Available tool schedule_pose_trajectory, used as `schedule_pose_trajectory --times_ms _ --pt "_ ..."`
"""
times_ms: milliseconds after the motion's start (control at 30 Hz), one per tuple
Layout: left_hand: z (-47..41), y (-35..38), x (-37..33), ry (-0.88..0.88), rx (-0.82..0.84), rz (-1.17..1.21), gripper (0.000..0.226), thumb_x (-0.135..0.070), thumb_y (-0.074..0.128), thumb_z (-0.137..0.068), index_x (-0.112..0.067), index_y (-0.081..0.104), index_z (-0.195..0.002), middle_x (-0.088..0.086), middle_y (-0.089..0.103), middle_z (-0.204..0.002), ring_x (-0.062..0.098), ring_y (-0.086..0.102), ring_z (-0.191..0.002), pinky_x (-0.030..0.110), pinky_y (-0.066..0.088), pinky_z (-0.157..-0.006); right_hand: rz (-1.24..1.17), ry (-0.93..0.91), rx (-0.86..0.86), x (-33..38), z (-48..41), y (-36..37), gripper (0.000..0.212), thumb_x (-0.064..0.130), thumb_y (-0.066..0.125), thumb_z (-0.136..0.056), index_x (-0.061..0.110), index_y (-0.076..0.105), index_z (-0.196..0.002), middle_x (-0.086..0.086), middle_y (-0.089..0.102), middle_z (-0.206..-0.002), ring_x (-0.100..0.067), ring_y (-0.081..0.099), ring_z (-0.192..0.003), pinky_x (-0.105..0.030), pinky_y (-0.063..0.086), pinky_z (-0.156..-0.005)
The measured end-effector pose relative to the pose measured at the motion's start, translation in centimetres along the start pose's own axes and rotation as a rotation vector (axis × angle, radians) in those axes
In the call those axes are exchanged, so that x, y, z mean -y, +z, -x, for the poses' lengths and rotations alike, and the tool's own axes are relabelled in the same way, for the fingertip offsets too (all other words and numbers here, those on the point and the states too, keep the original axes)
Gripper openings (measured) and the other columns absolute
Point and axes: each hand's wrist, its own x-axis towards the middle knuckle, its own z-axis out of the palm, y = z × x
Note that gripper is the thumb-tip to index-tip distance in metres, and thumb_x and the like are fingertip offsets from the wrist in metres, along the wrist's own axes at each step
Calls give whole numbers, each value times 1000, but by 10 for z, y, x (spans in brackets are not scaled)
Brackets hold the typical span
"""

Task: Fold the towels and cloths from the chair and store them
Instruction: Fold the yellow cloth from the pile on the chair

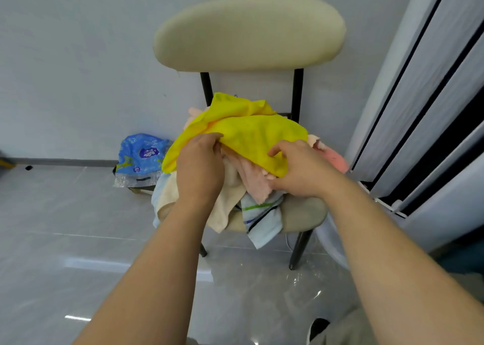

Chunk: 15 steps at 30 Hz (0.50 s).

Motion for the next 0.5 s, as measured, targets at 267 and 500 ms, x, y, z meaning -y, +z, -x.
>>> schedule_pose_trajectory --times_ms 267,500 --pt "1 -16 -28 97 -104 193 10 -12 50 -97 -12 59 -93 -6 51 -91 7 42 -85 20 28 -74 -28 15 -211 12 5 0 39 26 60 -90 24 56 -129 -11 49 -132 -34 46 -123 -40 42 -96" --pt "8 -41 -18 -283 -144 374 39 -44 63 -91 -16 56 -64 -7 51 -61 6 44 -59 28 37 -60 -364 40 -489 15 6 -7 28 11 49 -98 19 67 -118 -6 65 -116 -23 57 -102 -23 34 -76"
